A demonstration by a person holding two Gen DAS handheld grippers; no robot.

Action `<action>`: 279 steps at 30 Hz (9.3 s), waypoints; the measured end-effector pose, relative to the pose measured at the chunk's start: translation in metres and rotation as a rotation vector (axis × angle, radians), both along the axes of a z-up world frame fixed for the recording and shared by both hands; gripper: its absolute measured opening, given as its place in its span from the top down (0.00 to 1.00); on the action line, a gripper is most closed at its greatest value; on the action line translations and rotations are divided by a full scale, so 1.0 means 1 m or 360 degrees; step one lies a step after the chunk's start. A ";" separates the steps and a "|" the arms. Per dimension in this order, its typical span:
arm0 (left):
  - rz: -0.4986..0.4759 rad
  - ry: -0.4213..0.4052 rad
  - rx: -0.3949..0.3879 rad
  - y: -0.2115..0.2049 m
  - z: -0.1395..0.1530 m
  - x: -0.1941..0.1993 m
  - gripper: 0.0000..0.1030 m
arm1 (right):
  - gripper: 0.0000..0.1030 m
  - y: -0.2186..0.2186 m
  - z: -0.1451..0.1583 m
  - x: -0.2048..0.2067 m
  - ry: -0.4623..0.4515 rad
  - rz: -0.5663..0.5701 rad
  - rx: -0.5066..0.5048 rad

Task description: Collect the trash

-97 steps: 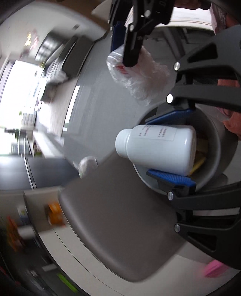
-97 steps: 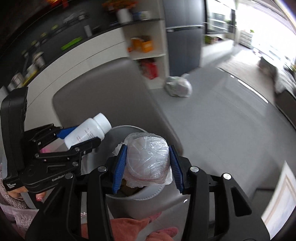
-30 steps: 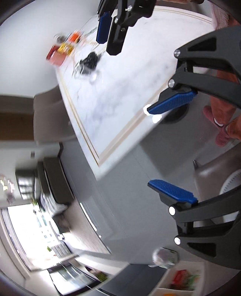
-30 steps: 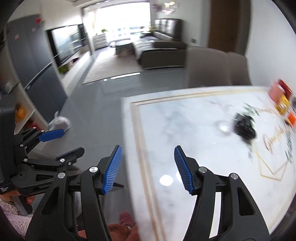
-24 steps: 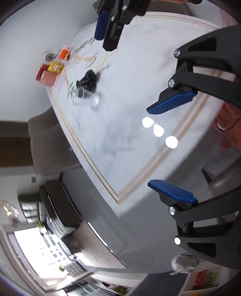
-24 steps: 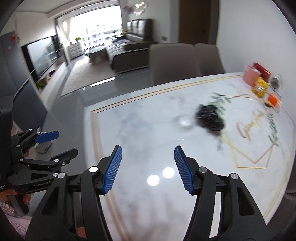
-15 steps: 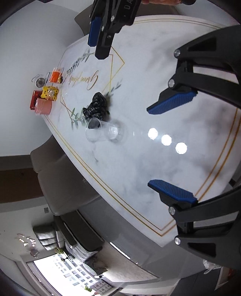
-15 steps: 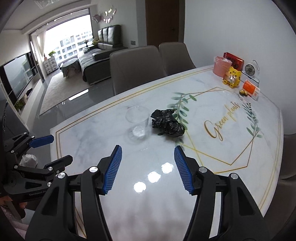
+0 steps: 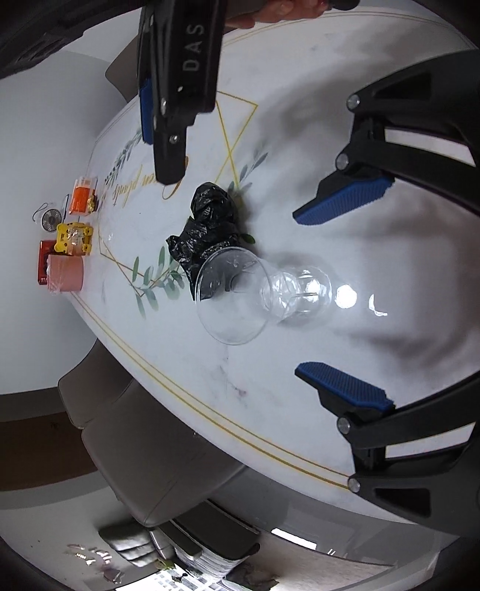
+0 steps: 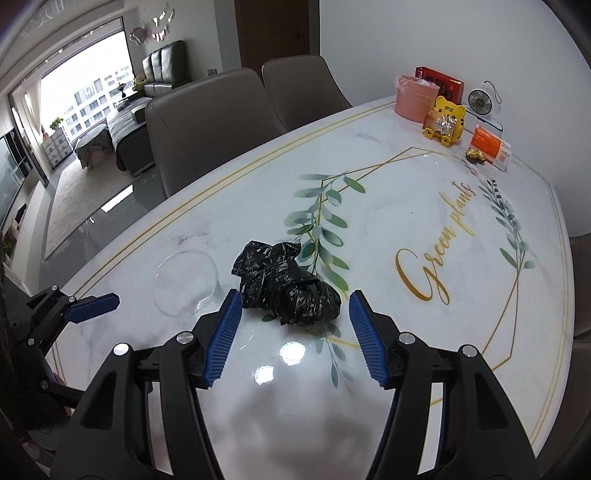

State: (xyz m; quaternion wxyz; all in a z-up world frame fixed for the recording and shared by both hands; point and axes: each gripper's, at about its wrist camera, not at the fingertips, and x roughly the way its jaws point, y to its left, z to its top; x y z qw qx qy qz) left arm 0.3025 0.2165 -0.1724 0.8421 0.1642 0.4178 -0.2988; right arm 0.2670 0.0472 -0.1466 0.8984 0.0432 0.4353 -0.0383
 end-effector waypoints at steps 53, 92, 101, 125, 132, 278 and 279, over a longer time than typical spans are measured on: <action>0.0155 -0.0068 -0.0011 0.013 0.013 -0.066 0.43 | 0.85 0.013 -0.005 -0.097 0.0055 0.0168 0.0136; 0.2182 -0.0108 0.0091 0.367 0.067 -0.496 0.43 | 0.85 0.440 0.036 -0.394 0.0056 0.2211 0.0124; 0.2606 -0.0053 0.0055 0.391 0.059 -0.591 0.43 | 0.85 0.517 0.027 -0.474 0.0090 0.2531 0.0072; 0.2616 -0.0088 -0.0018 0.405 0.046 -0.612 0.41 | 0.67 0.542 0.021 -0.486 0.0090 0.2524 -0.0018; 0.2568 -0.0067 0.0050 0.406 0.045 -0.602 0.33 | 0.67 0.537 0.025 -0.481 0.0077 0.2479 -0.0013; 0.1019 -0.0132 -0.0075 -0.143 0.207 -0.401 0.14 | 0.20 -0.179 0.179 -0.411 -0.0336 0.0319 0.0061; 0.1019 -0.0133 -0.0076 -0.143 0.207 -0.401 0.14 | 0.20 -0.179 0.179 -0.411 -0.0337 0.0319 0.0061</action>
